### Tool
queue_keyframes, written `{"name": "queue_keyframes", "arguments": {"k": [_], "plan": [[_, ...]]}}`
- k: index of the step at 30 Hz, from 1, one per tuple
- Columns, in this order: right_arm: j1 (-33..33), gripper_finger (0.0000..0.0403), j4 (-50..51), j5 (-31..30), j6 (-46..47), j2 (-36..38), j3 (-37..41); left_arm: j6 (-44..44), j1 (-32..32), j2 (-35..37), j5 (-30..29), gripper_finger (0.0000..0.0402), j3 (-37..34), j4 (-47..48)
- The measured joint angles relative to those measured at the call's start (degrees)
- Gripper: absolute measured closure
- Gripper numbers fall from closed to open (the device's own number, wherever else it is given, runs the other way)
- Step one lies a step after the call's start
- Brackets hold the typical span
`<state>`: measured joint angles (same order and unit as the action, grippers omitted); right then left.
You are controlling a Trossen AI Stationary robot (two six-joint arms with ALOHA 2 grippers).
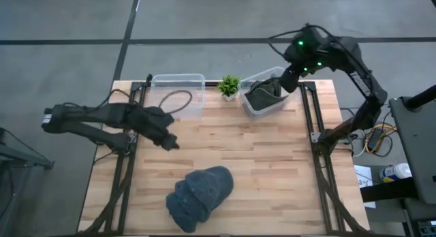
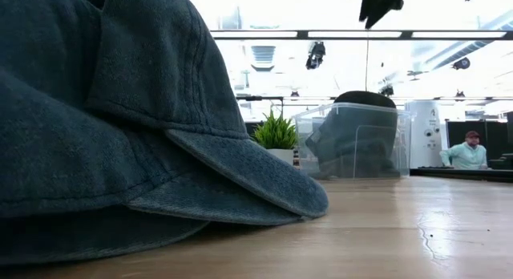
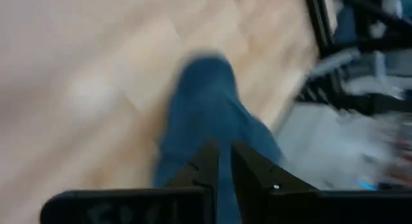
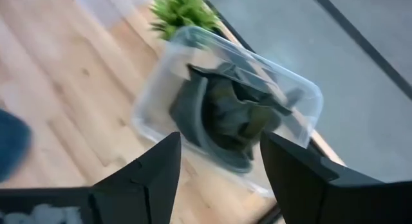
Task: Pick & Place hat
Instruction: Put the top dark blue cap into the left transparent bin
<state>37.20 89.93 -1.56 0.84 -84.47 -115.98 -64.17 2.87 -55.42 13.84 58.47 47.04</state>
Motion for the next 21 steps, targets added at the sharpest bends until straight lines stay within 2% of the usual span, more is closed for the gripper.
{"name": "queue_keyframes", "arguments": {"k": [4,7,11,15,21], "plan": [[-0.82,0.0179,0.06,0.25,0.51,2.97,0.57,-6.85,3.58,-3.98,9.1,0.0365,-0.55,0.07],[-0.86,0.0165,0.09,0.11,0.51,5.2,2.18,-11.72,6.1,-6.74,12.42,0.0354,-0.71,-0.55],[-0.88,0.0144,-0.59,0.12,0.04,8.02,4.93,-19.61,8.78,-9.52,12.69,0.0322,-0.54,-2.31],[-0.86,0.0124,-2.9,0.1,-1.26,10.64,8.61,-27.64,10.01,-12.72,11.99,0.0275,-0.64,-5.01],[-0.86,0.0105,-6.2,0.13,-1.85,13.53,13.57,-38.82,11.47,-17.83,7.03,0.0216,-0.65,-11.18]]}}
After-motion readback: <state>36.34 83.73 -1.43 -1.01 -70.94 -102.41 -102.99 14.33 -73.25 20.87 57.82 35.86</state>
